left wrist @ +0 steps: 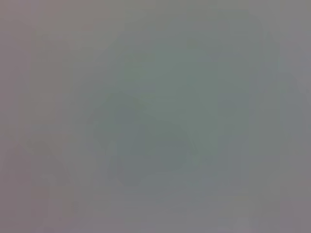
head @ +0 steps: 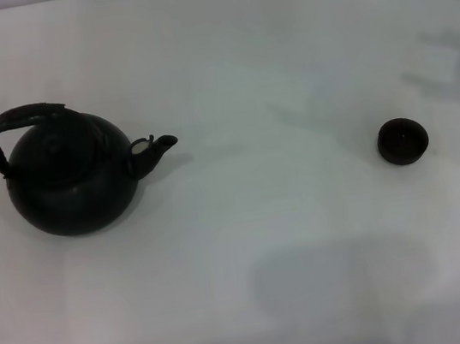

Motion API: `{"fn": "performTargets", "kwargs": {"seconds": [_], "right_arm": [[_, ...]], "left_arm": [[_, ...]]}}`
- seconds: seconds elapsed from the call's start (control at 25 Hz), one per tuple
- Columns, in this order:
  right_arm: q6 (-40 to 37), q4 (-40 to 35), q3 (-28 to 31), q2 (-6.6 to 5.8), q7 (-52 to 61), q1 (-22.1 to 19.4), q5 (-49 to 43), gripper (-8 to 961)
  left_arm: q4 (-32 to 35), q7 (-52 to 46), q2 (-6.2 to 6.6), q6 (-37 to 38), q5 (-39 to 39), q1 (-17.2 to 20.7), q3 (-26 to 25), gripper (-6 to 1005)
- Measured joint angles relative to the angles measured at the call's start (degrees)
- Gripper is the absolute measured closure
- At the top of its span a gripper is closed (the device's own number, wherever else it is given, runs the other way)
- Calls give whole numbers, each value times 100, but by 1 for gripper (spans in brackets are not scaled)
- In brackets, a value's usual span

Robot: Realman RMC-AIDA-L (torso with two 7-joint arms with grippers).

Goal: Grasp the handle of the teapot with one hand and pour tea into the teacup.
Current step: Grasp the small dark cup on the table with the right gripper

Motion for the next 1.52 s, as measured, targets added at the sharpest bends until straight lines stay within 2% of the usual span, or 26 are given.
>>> {"fn": "performTargets", "kwargs": {"seconds": [0.2, 0.36, 0.6, 0.68, 1.2, 1.52], "right_arm": [[110, -880, -2, 86, 834, 133, -937, 93], [155, -1268, -7, 242, 1326, 305, -1674, 93], [103, -1471, -64, 662, 1555, 583, -3059, 94], [60, -1403, -155, 724, 1572, 648, -3265, 94], [-710, -797, -762, 724, 1550, 655, -3361, 94], [-890, -577, -788, 701, 1511, 620, -3434, 95]], "left_arm": [[13, -1, 19, -87, -36, -21, -8, 182], [32, -1, 28, -133, -46, -35, -10, 182], [48, 3, 29, -255, -51, -50, -10, 182], [58, 8, 29, -318, -53, -74, -9, 182], [156, 5, 37, -747, -72, -164, -9, 183], [207, 26, 37, -798, -71, -164, -9, 182]]}}
